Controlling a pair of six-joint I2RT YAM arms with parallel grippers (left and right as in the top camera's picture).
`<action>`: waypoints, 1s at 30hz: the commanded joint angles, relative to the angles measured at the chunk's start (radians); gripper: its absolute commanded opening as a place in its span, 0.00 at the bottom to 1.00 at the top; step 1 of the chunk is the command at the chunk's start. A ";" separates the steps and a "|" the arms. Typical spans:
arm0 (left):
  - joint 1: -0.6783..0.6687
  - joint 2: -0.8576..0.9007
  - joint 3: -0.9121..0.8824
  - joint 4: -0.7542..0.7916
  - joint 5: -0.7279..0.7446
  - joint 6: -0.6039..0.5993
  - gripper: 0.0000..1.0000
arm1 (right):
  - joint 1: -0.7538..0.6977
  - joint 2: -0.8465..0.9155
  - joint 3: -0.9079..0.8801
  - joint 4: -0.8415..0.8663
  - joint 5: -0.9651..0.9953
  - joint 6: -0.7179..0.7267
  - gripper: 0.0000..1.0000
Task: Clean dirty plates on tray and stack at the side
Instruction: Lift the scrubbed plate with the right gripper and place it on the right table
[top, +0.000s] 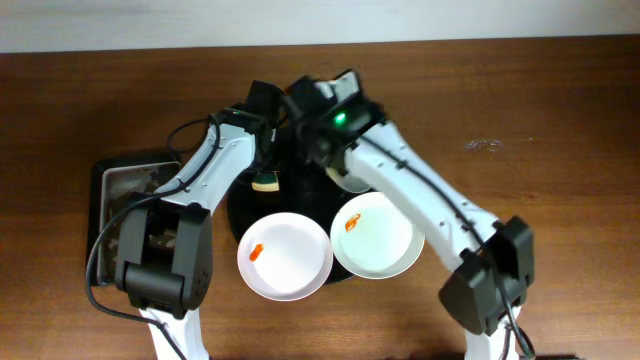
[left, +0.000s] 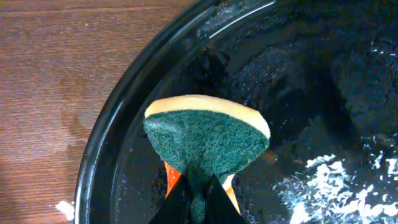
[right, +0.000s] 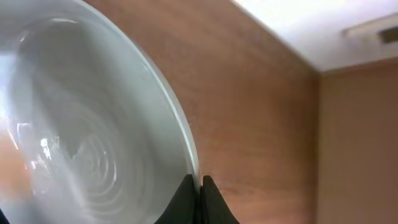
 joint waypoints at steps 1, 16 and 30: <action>0.004 0.007 0.021 0.001 0.012 -0.013 0.07 | 0.059 -0.019 0.022 -0.001 0.214 0.039 0.04; 0.004 0.007 0.021 0.001 0.027 -0.013 0.07 | 0.121 -0.019 0.022 -0.031 0.290 0.096 0.04; 0.004 0.007 0.021 0.002 0.027 -0.013 0.07 | -0.903 -0.119 0.001 -0.182 -0.793 0.080 0.04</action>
